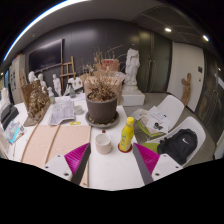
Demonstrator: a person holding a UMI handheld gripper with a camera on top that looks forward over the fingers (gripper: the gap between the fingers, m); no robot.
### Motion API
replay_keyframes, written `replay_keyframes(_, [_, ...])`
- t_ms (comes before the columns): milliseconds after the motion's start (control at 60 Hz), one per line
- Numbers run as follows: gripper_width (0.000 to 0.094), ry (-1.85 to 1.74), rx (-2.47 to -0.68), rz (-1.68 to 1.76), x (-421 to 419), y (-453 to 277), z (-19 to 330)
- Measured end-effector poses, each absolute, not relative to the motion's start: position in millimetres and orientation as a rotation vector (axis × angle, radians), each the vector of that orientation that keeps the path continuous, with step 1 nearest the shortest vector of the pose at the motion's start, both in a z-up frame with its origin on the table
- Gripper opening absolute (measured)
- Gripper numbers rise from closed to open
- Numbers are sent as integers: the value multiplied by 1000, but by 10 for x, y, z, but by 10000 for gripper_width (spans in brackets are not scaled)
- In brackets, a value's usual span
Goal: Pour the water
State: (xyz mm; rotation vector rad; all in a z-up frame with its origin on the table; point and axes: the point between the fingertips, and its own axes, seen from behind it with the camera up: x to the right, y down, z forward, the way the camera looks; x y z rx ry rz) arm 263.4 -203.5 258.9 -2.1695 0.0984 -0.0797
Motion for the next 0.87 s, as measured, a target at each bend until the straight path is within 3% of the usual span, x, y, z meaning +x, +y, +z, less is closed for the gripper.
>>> replay_keyframes(167, [861,73,-2173,-80,1923,-2624,2874])
replay_keyframes(433, [860,50,-2198,-43,948,-3252,2907])
replay_keyframes(867, [858,19,-2182,-110,626,-3379,2901])
